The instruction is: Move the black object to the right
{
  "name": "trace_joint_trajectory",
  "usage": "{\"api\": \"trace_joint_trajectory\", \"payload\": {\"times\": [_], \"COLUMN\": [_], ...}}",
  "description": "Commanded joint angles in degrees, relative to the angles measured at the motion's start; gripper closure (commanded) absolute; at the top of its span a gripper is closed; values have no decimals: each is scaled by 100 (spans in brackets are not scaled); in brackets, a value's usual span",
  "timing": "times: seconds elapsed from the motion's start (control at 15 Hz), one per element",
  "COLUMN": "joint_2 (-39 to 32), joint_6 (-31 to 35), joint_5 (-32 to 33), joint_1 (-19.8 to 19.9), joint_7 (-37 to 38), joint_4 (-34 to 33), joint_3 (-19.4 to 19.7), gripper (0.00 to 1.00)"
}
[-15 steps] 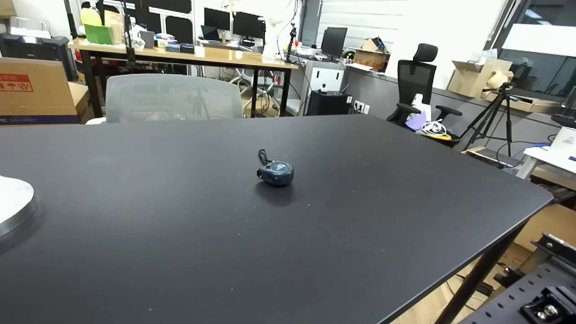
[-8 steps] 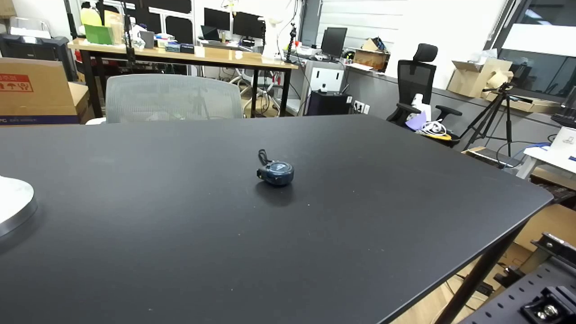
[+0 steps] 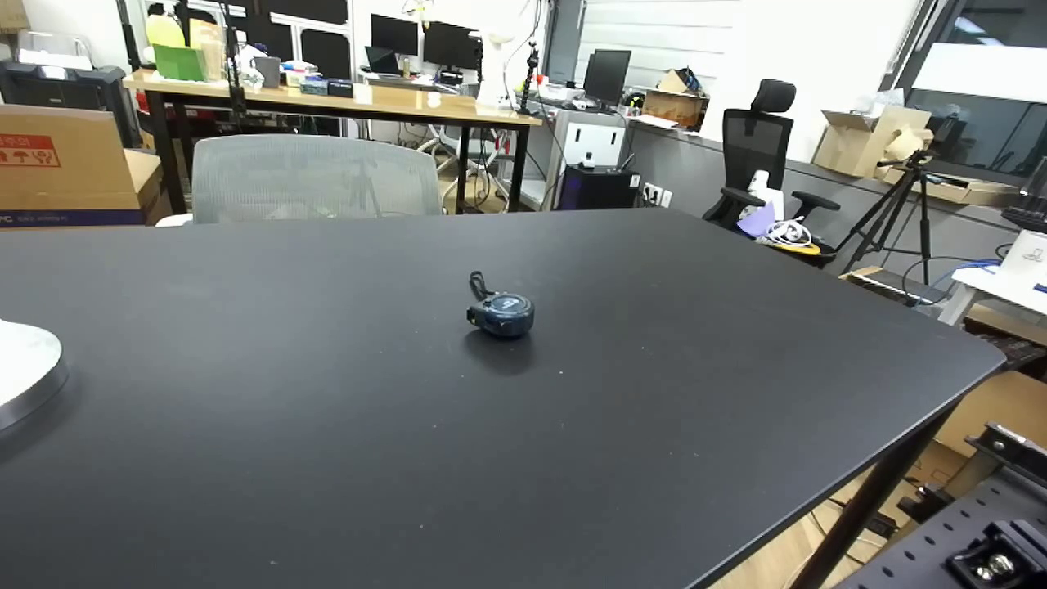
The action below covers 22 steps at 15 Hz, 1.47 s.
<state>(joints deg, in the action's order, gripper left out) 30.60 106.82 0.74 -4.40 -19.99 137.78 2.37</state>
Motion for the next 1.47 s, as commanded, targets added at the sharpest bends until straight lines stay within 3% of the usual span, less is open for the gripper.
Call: {"api": "trace_joint_trajectory", "payload": {"times": [0.0,0.4,0.67,1.07,1.4], "joint_2": [-846,-2130,-2589,-2648,-3412], "joint_6": [948,2454,3193,3195,3204], "joint_5": [149,-299,-668,-628,128], "joint_1": [-47,-97,-165,-109,-58], "joint_7": [-186,-243,-235,-287,-297], "joint_4": [-97,-131,-63,-7,-276], "joint_3": [11,-80,-294,-363,-424], "gripper": [0,0,0,0,0]}}
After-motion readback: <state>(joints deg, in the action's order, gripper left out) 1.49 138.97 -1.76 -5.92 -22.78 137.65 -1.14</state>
